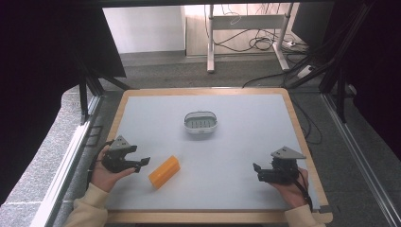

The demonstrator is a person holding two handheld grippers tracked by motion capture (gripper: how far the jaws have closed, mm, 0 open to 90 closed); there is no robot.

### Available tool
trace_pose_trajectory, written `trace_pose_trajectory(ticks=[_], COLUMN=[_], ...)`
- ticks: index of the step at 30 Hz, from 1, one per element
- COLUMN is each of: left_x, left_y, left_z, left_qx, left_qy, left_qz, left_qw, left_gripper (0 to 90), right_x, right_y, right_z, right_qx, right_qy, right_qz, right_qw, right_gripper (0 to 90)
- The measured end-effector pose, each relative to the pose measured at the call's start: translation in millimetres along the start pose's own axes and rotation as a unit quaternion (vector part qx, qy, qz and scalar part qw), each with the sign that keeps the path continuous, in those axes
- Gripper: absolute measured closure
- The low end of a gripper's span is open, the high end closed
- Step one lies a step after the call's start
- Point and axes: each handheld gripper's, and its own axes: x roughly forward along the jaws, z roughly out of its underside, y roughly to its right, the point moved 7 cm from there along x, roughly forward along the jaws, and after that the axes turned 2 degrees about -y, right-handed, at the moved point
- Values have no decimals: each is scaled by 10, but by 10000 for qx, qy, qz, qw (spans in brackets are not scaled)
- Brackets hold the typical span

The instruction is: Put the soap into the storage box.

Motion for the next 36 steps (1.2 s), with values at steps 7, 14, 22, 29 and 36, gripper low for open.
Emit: trace_pose_trajectory(ticks=[7, 14, 22, 29, 36], left_x=[13, -23, -63, -111, -194], left_y=[-8, 19, 18, 35, 129], left_z=[20, 10, -10, -28, -83], left_qx=[0, 21, -52, -18, 28], left_qy=[-44, -20, 25, -46, -208], left_qz=[-20, -3, 58, 83, 318], left_qw=[10000, 10000, 10000, 10000, 9993], left_gripper=[247, 253, 252, 264, 265], right_x=[13, -24, -17, -20, -3], right_y=[26, 19, -2, 11, 1], right_z=[9, 2, -12, -6, 3], right_qx=[30, 61, 18, 67, 70], right_qy=[46, 77, 129, 113, 83], right_qz=[2, 45, 7, -15, -17], right_qw=[10000, 9999, 9999, 9999, 9999], right_gripper=[155, 182, 186, 195, 196])
